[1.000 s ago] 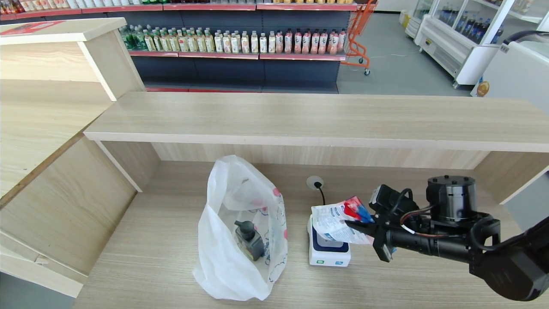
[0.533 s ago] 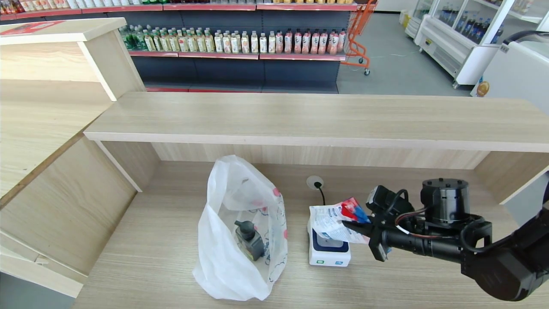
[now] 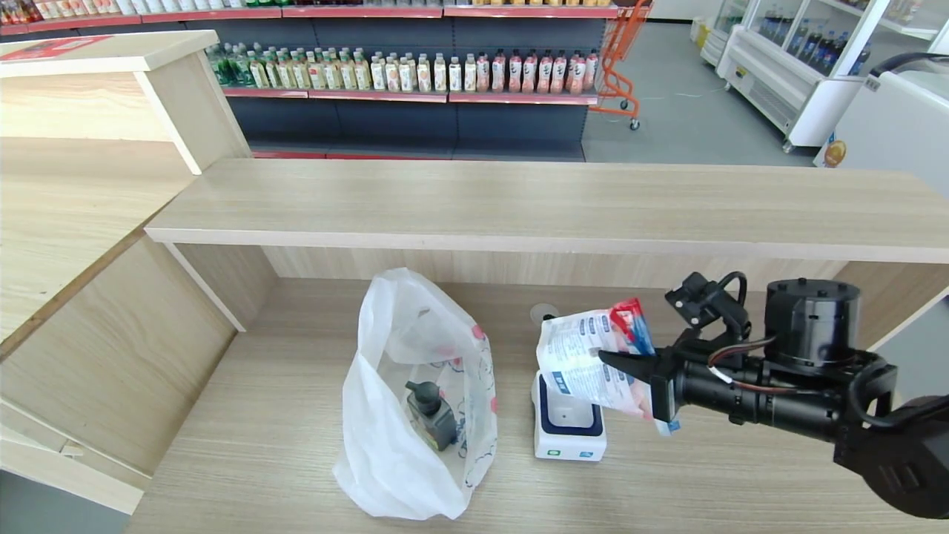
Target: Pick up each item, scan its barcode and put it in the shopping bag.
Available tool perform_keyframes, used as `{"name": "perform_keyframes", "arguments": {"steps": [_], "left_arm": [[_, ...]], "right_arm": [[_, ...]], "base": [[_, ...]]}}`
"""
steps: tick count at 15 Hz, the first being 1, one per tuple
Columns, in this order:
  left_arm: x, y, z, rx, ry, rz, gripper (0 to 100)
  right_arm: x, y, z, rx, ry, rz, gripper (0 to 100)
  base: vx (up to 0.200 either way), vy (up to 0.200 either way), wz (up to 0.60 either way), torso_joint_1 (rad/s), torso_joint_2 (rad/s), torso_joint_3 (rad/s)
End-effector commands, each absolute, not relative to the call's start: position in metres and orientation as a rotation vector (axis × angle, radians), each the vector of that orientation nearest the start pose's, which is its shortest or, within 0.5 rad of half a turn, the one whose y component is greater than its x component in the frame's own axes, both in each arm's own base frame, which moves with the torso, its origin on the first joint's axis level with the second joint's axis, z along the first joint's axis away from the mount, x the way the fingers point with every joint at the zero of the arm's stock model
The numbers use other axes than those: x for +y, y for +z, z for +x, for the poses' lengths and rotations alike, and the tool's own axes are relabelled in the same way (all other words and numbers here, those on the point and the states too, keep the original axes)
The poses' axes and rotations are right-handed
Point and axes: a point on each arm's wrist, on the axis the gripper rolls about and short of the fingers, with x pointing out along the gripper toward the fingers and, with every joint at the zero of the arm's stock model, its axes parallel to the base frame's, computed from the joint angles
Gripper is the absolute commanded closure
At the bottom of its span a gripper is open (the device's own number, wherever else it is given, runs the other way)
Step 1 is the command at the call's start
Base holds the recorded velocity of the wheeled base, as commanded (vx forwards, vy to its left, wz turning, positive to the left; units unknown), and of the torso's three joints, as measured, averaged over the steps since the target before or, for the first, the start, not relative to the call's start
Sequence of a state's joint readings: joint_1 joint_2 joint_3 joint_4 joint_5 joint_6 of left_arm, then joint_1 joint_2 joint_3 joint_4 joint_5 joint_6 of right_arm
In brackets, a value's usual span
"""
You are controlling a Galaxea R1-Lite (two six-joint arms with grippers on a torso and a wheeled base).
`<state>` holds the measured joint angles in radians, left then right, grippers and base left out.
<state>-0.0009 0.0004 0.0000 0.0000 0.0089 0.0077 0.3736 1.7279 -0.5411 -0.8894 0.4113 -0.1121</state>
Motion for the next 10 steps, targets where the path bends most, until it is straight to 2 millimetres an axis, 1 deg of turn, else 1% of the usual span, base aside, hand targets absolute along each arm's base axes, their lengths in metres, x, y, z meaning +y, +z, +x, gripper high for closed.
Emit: {"name": "perform_keyframes", "arguments": {"steps": [1, 3, 5, 7, 9, 10], "left_arm": [[0.000, 0.075, -0.023, 0.000, 0.008, 0.008, 0], [0.000, 0.075, -0.023, 0.000, 0.009, 0.008, 0], [0.000, 0.075, -0.023, 0.000, 0.008, 0.008, 0], [0.000, 0.075, -0.023, 0.000, 0.009, 0.008, 0], [0.000, 0.075, -0.023, 0.000, 0.008, 0.008, 0], [0.000, 0.075, -0.023, 0.000, 0.008, 0.008, 0]], "right_arm": [[0.094, 0.176, 0.224, 0.274, 0.753, 0.046, 100], [0.090, 0.184, 0.215, 0.331, 0.738, 0.128, 100], [0.092, 0.189, 0.219, 0.372, 0.714, 0.202, 100], [0.099, 0.187, 0.232, 0.438, 0.703, 0.271, 100], [0.112, 0.179, 0.243, 0.509, 0.712, 0.313, 100], [0.122, 0.168, 0.257, 0.563, 0.709, 0.344, 100]], "base": [[0.000, 0.200, 0.00, 0.007, 0.00, 0.002], [0.000, 0.200, 0.00, 0.000, 0.00, 0.002], [0.000, 0.000, 0.00, 0.000, 0.00, 0.000], [0.000, 0.000, 0.00, 0.000, 0.00, 0.000], [0.000, 0.000, 0.00, 0.000, 0.00, 0.000], [0.000, 0.000, 0.00, 0.000, 0.00, 0.000]]}}
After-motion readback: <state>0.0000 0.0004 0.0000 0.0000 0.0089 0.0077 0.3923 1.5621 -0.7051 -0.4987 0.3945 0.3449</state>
